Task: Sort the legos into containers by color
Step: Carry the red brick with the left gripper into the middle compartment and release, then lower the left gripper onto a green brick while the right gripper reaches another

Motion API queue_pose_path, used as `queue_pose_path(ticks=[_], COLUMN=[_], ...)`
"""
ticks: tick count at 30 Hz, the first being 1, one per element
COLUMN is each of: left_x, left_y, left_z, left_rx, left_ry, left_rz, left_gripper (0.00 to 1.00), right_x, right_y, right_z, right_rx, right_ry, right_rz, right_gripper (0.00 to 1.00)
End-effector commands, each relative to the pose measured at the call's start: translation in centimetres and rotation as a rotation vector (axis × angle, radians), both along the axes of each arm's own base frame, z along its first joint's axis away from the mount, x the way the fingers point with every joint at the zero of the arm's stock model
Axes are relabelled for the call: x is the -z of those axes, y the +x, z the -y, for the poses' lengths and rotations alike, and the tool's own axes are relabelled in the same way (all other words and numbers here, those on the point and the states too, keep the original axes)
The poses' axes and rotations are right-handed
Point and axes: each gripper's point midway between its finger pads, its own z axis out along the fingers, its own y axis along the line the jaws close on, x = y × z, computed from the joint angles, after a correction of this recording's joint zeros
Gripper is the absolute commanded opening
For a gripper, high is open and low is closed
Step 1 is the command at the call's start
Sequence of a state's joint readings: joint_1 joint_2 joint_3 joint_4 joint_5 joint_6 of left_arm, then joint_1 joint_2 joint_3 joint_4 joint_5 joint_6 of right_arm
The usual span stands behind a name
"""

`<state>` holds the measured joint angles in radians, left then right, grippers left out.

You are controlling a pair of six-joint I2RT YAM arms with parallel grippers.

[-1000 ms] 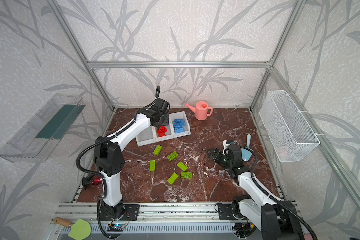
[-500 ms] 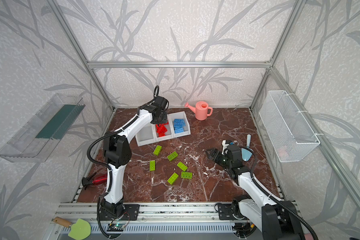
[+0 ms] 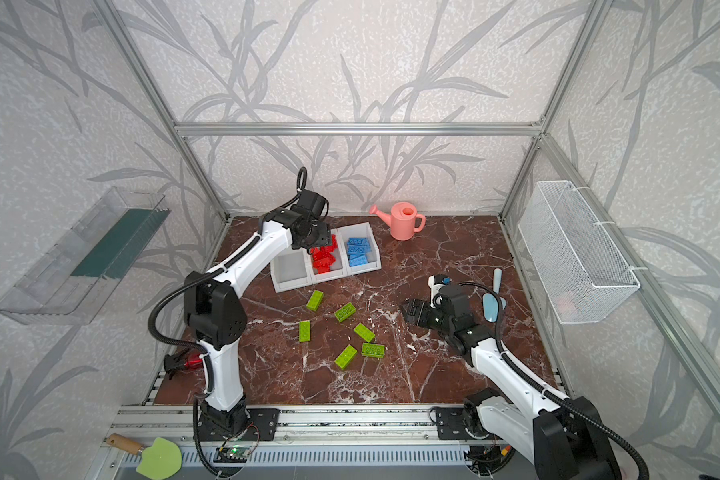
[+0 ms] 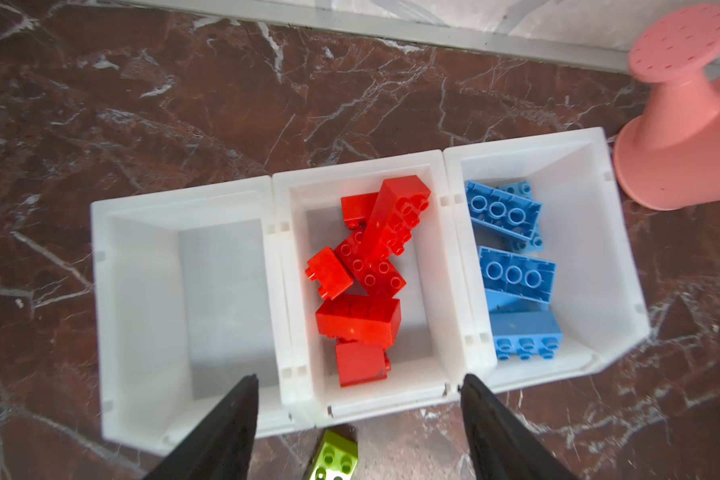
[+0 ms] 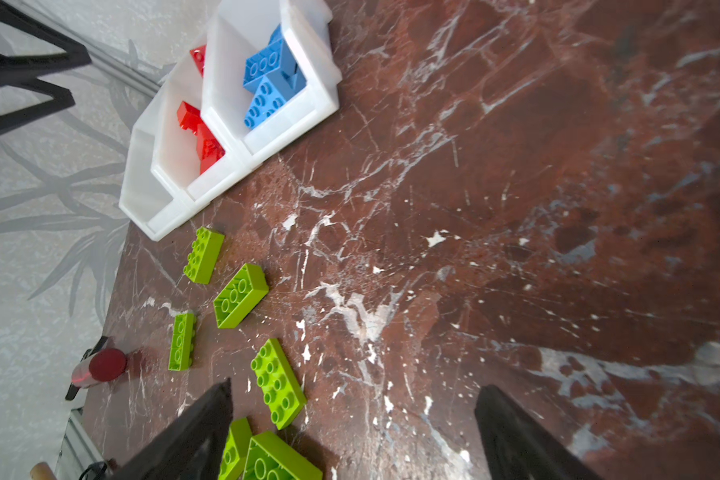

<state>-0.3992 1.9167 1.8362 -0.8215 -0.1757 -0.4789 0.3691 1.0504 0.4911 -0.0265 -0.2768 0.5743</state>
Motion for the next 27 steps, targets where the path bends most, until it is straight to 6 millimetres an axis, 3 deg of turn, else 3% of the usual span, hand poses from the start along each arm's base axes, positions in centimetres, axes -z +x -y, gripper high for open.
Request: queue_pose_path(ticks=[1, 6, 12, 19, 27], left_x=[-4.7, -6.5, -5.2, 0.3, 5.7], left_y=[-2.5, -7.5, -14.0, -20.4, -22.4], left_z=[-0.6, -1.9, -4.0, -6.6, -6.7], left_rx=[-0.015, -0.001, -0.021, -0.066, -0.081], left_ry=[-0.073, -0.148, -0.212, -0.241, -0.274], left_rz=[0.100, 0.154, 0.163, 0.129, 0.056], left_gripper=[0.79, 0.81, 0.81, 0.81, 0.80], right_x=[-1.2, -1.5, -0.4, 1.1, 1.7], right_y=[-0.1, -0.4, -0.5, 0.6, 1.5], right_z=[-1.5, -5.4, -10.6, -14.8, -16.5], right_rx=[-0.085, -0.202, -0.330, -0.372, -0.359], right_ry=[-0.097, -0.205, -0.350, -0.404, -0.379], right_rz=[0.025, 0.015, -0.005, -0.040, -0.075], right_gripper=[0.92, 0.92, 0.94, 0.94, 0.94])
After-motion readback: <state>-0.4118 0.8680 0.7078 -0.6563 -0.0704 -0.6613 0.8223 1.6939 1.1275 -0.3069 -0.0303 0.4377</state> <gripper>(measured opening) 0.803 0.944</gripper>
